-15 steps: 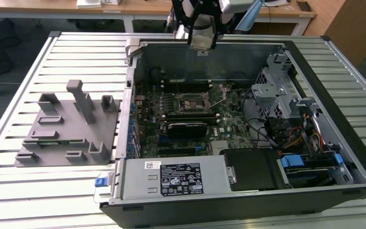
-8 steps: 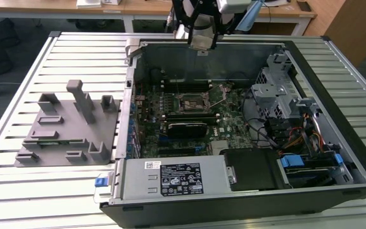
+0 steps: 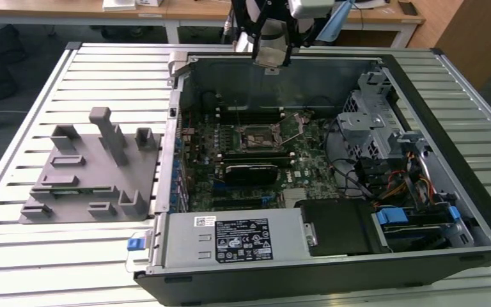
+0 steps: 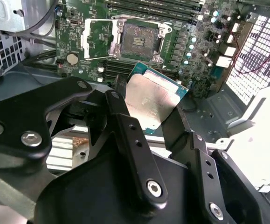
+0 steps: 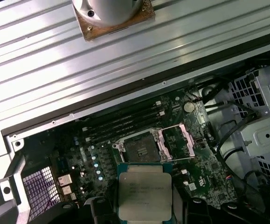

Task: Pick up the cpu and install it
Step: 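Place the cpu into insertion slot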

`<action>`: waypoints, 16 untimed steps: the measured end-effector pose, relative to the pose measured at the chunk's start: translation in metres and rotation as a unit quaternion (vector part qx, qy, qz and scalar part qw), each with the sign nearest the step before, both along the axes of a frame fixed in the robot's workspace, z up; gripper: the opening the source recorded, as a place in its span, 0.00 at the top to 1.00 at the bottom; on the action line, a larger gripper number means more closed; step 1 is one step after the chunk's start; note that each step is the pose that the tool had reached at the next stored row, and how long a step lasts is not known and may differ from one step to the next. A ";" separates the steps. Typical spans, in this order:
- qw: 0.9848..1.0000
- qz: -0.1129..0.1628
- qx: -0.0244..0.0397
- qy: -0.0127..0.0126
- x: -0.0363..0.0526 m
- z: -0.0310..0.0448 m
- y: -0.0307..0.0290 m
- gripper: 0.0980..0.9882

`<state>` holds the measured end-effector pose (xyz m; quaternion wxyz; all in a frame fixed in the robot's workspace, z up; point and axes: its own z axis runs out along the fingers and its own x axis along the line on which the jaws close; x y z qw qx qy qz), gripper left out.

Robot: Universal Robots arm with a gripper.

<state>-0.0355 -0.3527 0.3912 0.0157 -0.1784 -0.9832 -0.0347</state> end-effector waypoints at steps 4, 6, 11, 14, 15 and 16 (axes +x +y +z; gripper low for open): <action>1.000 -0.010 0.000 0.000 0.0000 -0.0001 0.0000 0.50; 1.000 -0.015 0.000 0.000 0.0000 -0.0001 0.0000 0.50; 1.000 -0.025 0.000 0.000 0.0000 -0.0002 0.0000 0.50; 1.000 -0.031 0.000 0.000 0.0000 -0.0002 0.0000 0.50; 0.999 -0.033 0.000 0.000 0.0000 -0.0002 0.0000 0.50; 0.999 -0.036 0.000 0.000 0.0000 -0.0002 0.0000 0.50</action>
